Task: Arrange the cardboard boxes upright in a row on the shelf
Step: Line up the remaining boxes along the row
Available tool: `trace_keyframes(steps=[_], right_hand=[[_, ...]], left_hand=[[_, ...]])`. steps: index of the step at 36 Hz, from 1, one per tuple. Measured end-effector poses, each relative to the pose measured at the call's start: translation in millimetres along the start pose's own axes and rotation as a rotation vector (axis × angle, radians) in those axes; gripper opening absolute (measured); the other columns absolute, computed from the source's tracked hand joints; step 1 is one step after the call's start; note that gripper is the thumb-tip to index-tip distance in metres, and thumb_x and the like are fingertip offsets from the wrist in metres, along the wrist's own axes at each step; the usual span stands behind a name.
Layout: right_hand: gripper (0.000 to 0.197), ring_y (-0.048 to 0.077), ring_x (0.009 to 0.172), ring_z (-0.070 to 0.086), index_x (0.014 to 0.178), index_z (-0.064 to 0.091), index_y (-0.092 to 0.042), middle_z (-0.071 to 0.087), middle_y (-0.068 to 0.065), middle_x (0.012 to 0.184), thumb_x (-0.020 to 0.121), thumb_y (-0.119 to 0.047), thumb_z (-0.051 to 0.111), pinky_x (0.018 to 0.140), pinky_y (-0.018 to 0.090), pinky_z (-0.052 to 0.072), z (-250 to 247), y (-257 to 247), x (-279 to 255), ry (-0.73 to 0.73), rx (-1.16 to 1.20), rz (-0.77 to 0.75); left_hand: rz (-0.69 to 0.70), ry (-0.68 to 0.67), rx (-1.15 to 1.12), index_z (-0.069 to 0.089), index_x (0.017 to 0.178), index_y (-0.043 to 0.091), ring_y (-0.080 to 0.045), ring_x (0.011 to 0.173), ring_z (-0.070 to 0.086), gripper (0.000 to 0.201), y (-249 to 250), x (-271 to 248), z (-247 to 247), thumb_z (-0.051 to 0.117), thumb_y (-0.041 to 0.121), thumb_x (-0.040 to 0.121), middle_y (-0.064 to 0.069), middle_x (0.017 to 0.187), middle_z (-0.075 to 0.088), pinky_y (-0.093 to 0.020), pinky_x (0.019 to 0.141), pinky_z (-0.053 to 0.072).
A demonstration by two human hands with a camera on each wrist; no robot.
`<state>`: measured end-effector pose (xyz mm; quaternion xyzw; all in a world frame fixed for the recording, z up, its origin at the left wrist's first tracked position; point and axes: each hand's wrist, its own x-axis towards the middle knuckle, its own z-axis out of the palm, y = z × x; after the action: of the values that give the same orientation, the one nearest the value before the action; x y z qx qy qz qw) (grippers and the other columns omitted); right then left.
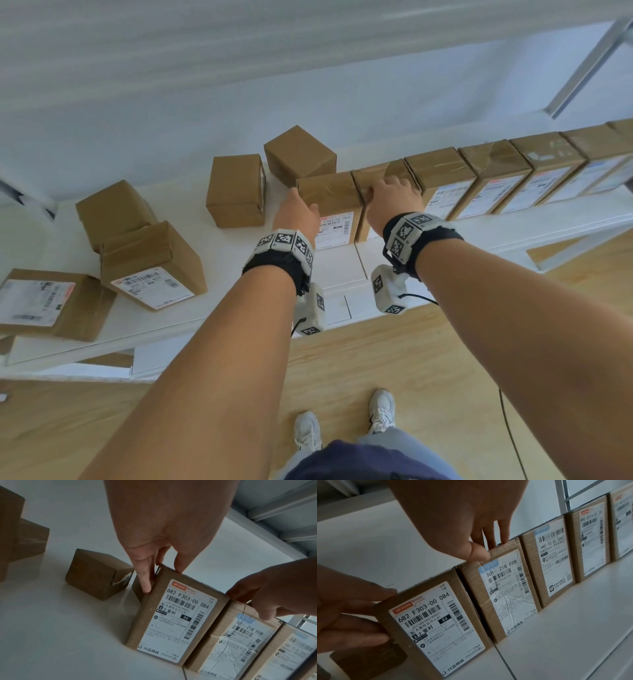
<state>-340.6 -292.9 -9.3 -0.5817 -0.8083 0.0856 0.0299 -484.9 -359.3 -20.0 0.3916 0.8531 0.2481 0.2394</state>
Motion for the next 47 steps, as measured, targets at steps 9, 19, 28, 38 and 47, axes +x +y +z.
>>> trace_keyframes(steps=[9,19,28,38,47], right_hand=[[0.041,0.029,0.122,0.043,0.128,0.05,-0.011,0.05,0.011,0.13,0.088,-0.013,0.042,0.102,0.042,0.036,-14,-30,11,0.017,0.031,-0.004],[0.038,0.029,0.119,0.045,0.125,0.052,-0.011,0.05,0.011,0.127,0.091,-0.028,0.048,0.098,0.041,0.037,-14,-90,27,-0.006,0.114,-0.063],[0.041,0.03,0.121,0.044,0.126,0.052,-0.011,0.049,0.012,0.129,0.09,-0.03,0.044,0.1,0.041,0.037,-5,-90,33,-0.002,0.127,-0.042],[0.032,0.029,0.115,0.046,0.119,0.055,-0.009,0.053,0.012,0.123,0.093,-0.016,0.037,0.097,0.038,0.037,6,-82,51,0.056,0.142,-0.018],[0.03,0.028,0.117,0.047,0.117,0.058,-0.011,0.055,0.01,0.123,0.096,-0.02,0.038,0.099,0.037,0.036,15,-82,54,0.173,0.183,0.043]], left_hand=[[0.083,0.002,0.11,0.046,0.134,0.009,-0.029,0.115,0.058,0.037,-11,6,-23,0.04,0.023,0.101,-0.011,0.129,0.057,-0.033,0.085,0.043],[0.131,0.005,0.351,0.044,0.138,0.007,-0.032,0.124,0.051,0.041,-43,36,-61,0.041,0.023,0.1,-0.015,0.138,0.049,-0.039,0.099,0.043],[0.216,-0.036,0.424,0.046,0.135,0.01,-0.033,0.116,0.055,0.036,-31,66,-65,0.043,0.019,0.1,-0.014,0.133,0.052,-0.04,0.092,0.045],[0.244,-0.077,0.425,0.035,0.146,0.011,-0.03,0.132,0.044,0.051,-20,88,-54,0.05,0.021,0.099,-0.012,0.149,0.039,-0.038,0.105,0.038],[0.301,-0.155,0.472,0.035,0.147,0.013,-0.027,0.137,0.04,0.056,-11,125,-42,0.054,0.027,0.096,-0.007,0.156,0.03,-0.036,0.109,0.035]])
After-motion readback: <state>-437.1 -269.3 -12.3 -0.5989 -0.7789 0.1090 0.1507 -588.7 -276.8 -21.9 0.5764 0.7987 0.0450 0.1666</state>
